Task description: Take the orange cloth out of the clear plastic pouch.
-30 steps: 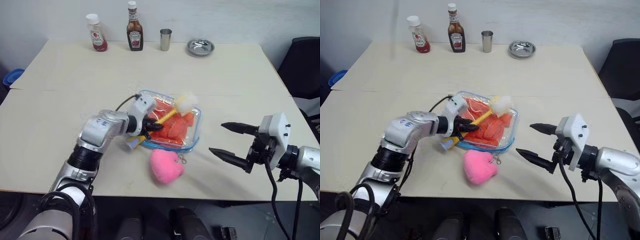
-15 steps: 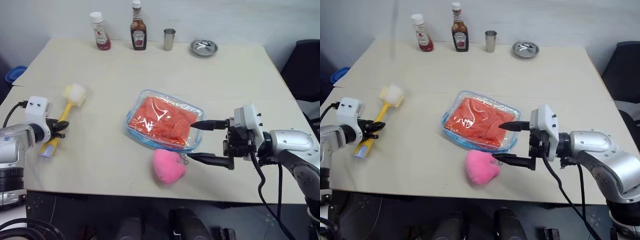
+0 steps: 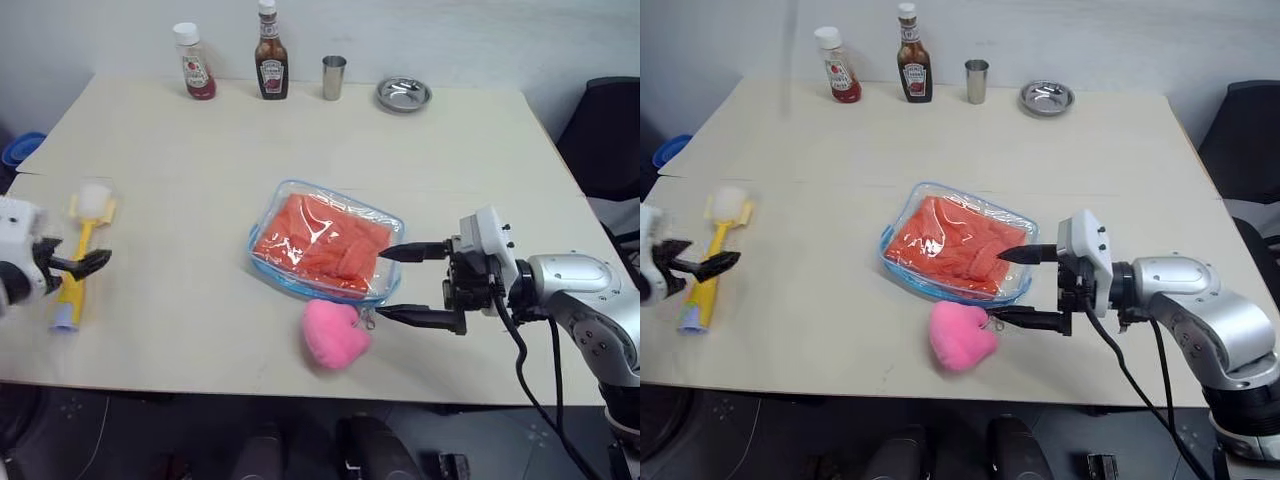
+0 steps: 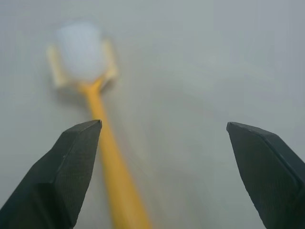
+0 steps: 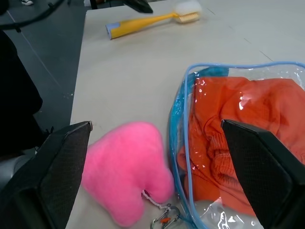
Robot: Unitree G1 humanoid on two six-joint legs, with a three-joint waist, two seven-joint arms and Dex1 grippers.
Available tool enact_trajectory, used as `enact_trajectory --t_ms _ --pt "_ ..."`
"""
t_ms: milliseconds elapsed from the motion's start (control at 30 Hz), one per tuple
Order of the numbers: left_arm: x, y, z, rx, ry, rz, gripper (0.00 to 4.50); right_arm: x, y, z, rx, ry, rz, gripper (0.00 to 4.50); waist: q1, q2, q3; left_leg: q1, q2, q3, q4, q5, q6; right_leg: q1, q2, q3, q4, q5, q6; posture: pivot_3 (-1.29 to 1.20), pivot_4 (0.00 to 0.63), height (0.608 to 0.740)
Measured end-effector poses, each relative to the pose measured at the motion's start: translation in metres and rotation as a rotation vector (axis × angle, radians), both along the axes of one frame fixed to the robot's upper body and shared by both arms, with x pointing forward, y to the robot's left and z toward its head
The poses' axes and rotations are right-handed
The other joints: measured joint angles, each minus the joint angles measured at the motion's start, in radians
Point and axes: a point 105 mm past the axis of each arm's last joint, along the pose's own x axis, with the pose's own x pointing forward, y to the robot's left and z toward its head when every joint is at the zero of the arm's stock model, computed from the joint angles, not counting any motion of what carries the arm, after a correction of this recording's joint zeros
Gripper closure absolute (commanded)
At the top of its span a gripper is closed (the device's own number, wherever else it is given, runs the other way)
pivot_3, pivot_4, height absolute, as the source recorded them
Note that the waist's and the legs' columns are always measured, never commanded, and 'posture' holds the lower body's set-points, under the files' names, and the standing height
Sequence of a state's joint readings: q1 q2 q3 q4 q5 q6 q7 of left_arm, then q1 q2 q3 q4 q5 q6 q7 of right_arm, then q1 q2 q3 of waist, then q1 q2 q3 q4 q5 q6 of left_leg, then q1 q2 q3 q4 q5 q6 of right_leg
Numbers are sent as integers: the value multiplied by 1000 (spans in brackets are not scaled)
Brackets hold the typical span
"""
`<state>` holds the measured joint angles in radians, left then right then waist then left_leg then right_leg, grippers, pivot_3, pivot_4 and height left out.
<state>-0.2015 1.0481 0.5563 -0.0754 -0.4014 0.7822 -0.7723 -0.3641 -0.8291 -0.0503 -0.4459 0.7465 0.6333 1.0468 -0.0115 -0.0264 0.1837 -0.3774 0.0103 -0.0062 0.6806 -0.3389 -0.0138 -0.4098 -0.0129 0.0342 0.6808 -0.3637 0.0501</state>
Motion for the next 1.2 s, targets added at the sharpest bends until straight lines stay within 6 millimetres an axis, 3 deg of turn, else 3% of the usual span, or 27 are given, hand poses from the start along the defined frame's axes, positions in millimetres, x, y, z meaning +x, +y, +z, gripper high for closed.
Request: enact_trajectory --t_ms 67,133,300,467,667,800,1000,1167,1200 --pt "-8 -36 20 69 -20 -231 51 -1 -3 -4 1 13 -13 0 7 0 0 0 0 0 0 0 0 1 0 0 0 0 0 0 150 740" --pt "-9 -68 24 189 -16 -422 51 -1 -4 -5 3 15 -27 0 10 3 1 1 -1 0 0 0 0 2 -1 0 -1 0 0 0 150 740" --pt "14 -125 -15 494 21 -785 51 -2 -8 -4 2 2 -56 0 9 5 1 2 -1 1 0 0 1 2 1 1 0 0 0 0 150 740" --pt "49 -163 -42 669 -21 -995 51 -6 -9 -5 -1 -11 -84 0 6 5 1 1 0 4 1 0 0 -1 4 3 2 0 0 0 150 740" --pt "74 -175 -62 829 -74 -1089 51 -13 -8 -7 -3 -22 -115 0 5 5 1 0 0 5 2 1 0 -2 4 4 3 0 0 0 150 740" --pt "81 -175 -68 827 -71 -1106 863 -15 -12 -9 -3 -20 -160 0 10 4 1 0 0 4 3 1 0 -2 4 4 3 0 0 0 150 740" --pt "84 -175 -69 783 -44 -1096 2739 -18 -11 -10 -3 -16 -167 0 7 4 1 0 1 5 3 1 -1 -2 4 4 5 0 0 0 150 740" --pt "61 -177 -75 669 39 -1074 4206 -17 -11 -10 -14 -19 -165 0 5 4 1 0 1 4 3 1 -1 -2 4 4 8 0 0 0 150 740" --pt "54 -177 -76 653 65 -1056 4206 -17 -10 -10 -15 -21 -160 0 4 4 1 0 1 4 3 1 -1 -2 4 4 8 0 0 0 150 740"
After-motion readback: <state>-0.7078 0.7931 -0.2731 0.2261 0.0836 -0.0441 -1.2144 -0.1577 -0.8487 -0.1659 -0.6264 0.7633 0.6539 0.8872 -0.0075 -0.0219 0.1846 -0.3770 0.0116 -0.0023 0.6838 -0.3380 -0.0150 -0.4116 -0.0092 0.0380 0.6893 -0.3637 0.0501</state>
